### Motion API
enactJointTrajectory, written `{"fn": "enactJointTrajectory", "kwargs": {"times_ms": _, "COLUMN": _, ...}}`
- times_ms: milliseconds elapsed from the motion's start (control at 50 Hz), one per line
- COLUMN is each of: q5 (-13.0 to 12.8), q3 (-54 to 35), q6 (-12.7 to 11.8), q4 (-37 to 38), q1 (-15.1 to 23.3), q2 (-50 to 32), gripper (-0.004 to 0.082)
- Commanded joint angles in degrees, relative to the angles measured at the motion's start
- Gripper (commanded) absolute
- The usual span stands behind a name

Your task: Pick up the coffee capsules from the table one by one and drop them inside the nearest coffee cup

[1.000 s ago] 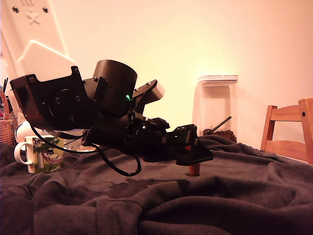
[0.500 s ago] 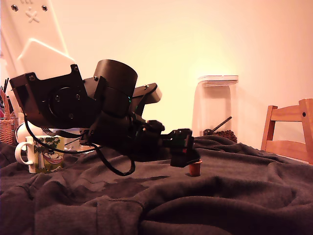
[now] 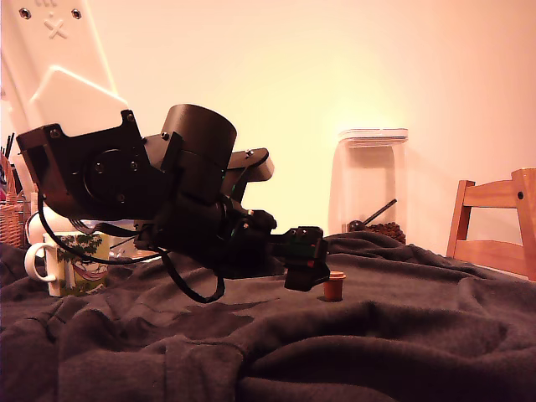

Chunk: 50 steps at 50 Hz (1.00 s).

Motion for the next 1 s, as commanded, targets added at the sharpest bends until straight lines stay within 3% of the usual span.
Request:
{"fn": "enactJointTrajectory", "kwargs": {"times_ms": 0, "q5": 0.0, "q3": 0.3, "q6": 1.0, "q4": 0.2, "q1": -0.7, "q2": -1.1, "gripper": 0.0608}}
{"fn": "enactJointTrajectory", "kwargs": {"times_ms": 720, "q5": 0.3, "q3": 4.2, "q6": 0.9, "q4": -2.4, "q1": -1.0, "q2": 2.0, "gripper": 0.0607}}
{"fn": "enactJointTrajectory", "kwargs": {"times_ms": 980, "q5": 1.2, "q3": 8.8, "q6": 0.9, "q4": -7.0, "q1": -1.0, "q2": 4.4, "gripper": 0.0607}}
